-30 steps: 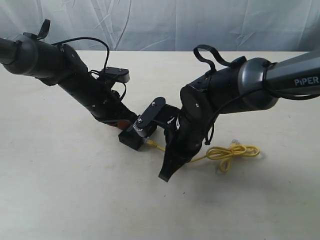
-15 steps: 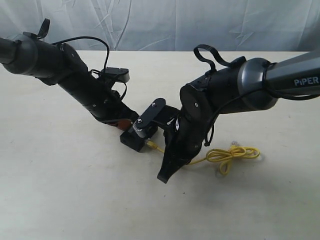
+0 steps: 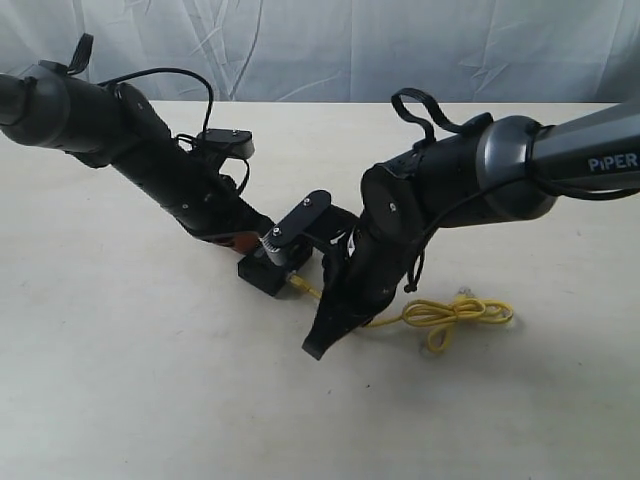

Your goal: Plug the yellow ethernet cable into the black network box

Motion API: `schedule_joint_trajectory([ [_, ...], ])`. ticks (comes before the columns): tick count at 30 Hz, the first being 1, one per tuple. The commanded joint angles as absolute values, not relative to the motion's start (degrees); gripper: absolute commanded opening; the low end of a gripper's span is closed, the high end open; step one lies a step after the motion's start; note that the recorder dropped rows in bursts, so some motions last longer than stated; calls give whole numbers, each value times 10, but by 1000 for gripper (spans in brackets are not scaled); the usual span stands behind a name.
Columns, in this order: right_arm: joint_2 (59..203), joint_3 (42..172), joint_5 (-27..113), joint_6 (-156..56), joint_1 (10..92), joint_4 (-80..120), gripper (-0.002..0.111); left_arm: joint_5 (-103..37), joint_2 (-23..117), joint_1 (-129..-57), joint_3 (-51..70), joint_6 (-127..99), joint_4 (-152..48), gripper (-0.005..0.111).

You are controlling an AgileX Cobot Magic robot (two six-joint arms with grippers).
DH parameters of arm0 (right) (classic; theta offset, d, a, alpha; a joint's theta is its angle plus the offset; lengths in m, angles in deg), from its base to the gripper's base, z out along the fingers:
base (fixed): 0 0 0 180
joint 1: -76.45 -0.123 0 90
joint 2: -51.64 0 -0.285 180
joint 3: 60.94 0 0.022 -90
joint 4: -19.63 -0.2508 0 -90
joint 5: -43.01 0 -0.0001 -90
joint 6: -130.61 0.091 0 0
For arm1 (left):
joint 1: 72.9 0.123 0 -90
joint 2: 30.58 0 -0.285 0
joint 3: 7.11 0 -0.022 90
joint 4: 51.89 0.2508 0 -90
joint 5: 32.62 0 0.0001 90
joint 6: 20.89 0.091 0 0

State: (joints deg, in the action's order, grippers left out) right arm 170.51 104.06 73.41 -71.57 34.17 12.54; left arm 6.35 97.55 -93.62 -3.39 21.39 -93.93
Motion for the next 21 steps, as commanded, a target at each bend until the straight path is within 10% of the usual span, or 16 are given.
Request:
schedule_joint_trajectory([
  [1, 1699, 1044, 673, -716, 340, 107, -1, 94, 969, -942, -35, 217, -959, 0],
  [21, 1699, 1044, 693, -717, 340, 167, -1, 107, 969, -942, -23, 242, -930, 0],
])
